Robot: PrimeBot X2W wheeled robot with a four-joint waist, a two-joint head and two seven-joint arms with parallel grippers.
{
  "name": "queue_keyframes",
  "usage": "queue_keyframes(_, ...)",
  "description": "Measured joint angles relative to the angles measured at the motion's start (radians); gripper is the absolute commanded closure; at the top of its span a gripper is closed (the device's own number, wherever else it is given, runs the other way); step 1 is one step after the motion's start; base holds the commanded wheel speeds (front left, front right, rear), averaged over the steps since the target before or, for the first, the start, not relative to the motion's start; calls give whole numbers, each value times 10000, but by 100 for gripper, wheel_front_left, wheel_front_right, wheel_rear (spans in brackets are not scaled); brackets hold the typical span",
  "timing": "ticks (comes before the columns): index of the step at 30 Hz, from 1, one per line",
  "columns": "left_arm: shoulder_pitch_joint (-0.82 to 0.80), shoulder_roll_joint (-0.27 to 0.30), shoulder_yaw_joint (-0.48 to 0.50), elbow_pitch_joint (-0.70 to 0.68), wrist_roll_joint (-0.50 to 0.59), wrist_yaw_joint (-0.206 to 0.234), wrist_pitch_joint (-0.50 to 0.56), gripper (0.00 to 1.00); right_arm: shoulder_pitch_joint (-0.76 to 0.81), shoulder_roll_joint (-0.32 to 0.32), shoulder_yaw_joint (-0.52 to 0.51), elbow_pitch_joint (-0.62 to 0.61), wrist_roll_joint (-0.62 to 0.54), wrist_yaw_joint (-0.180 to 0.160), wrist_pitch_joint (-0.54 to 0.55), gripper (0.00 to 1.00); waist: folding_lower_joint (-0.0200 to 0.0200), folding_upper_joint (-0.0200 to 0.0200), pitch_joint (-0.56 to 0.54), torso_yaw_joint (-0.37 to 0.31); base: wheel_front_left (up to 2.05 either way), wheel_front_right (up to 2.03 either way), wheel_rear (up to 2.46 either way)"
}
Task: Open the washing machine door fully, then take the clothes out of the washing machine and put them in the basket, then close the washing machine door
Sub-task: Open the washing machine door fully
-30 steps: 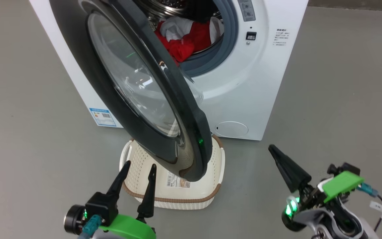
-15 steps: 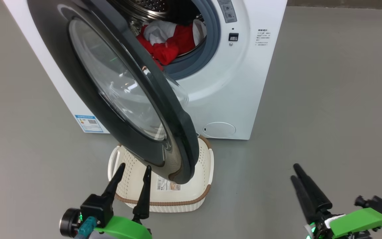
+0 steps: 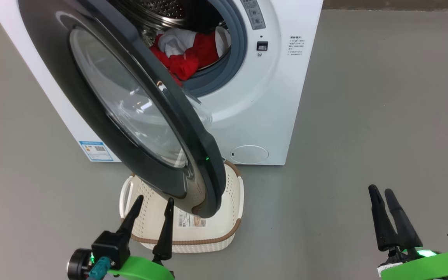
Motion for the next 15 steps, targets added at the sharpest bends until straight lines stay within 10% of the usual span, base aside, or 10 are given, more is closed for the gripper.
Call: queue_keyframes(15,81,0,73,25,75,0,0,0,100,1083,-1722,401,-6075,0,-77,0,0,0,-196,-9,0,0,0)
